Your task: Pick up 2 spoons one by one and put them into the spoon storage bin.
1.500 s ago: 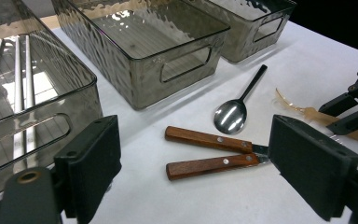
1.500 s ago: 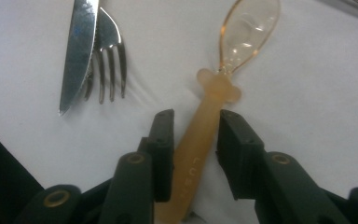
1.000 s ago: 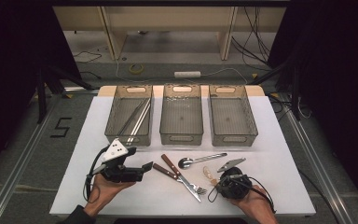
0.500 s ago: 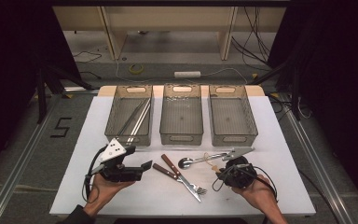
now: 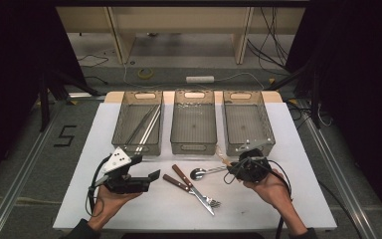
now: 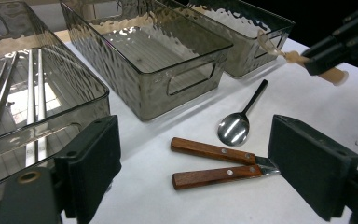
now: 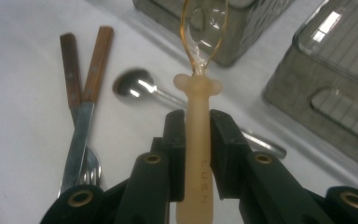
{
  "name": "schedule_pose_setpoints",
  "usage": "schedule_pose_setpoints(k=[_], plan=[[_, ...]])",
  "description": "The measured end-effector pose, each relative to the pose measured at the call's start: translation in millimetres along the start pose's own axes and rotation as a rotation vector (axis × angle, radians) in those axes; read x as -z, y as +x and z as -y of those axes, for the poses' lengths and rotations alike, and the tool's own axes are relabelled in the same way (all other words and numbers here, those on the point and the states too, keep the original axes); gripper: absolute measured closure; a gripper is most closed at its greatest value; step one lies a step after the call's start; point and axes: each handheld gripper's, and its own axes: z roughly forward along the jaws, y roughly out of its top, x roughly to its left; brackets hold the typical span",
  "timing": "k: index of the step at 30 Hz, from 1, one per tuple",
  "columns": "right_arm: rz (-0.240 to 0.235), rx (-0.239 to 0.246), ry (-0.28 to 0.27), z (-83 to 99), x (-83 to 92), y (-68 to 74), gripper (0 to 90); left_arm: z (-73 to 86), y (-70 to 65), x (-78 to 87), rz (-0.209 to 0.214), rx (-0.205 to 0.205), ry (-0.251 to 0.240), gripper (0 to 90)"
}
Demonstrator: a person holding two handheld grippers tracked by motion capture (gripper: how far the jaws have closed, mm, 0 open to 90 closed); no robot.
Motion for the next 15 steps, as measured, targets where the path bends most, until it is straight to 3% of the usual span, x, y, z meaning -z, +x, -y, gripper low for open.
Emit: schedule_pose_setpoints(k=[15], plan=[[-0.006,0.038,-0.107,-76.4,-12.7,-8.0,77.8,0.9,0.8,3.2,-0.008,0.005,-0.022,16.4]])
